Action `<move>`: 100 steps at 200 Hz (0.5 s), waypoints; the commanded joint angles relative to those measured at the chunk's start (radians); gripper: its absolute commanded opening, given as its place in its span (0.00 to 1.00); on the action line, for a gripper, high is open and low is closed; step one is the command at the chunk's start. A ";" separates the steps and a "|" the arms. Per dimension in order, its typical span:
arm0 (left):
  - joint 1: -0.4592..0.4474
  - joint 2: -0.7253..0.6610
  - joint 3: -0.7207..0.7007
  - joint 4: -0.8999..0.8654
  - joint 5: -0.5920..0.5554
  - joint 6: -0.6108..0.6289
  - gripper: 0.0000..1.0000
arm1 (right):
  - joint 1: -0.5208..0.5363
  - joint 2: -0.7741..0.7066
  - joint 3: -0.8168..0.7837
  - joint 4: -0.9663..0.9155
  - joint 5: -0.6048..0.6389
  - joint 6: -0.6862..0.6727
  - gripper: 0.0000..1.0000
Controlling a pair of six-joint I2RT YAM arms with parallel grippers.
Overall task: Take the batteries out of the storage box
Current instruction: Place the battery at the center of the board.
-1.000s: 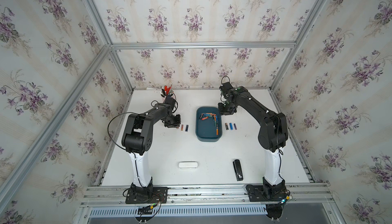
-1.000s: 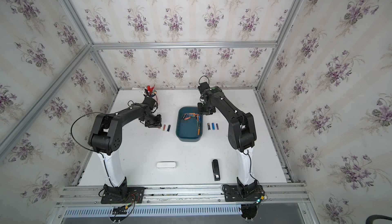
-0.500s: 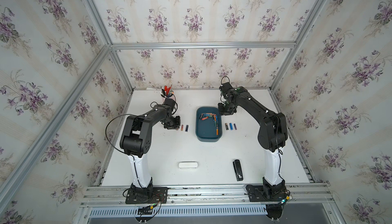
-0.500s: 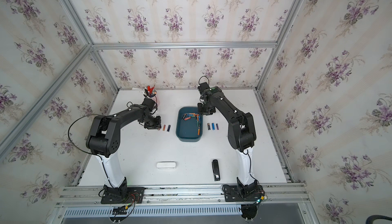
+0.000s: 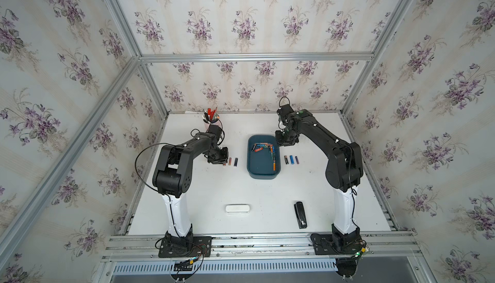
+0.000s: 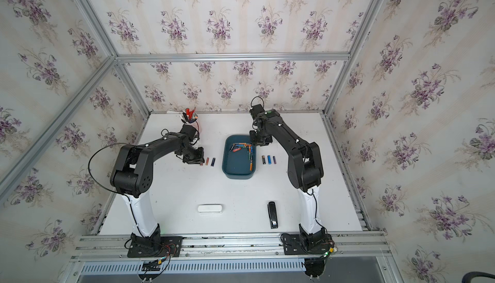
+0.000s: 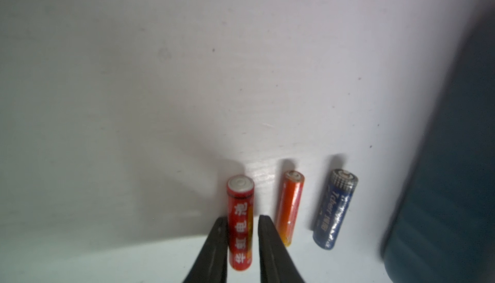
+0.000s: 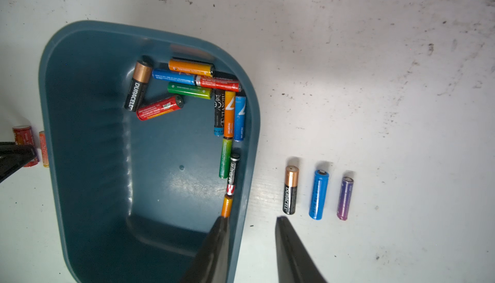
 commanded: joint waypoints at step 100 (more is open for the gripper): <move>0.002 -0.026 0.035 -0.035 -0.011 -0.009 0.32 | 0.048 0.033 0.071 -0.011 -0.015 0.015 0.35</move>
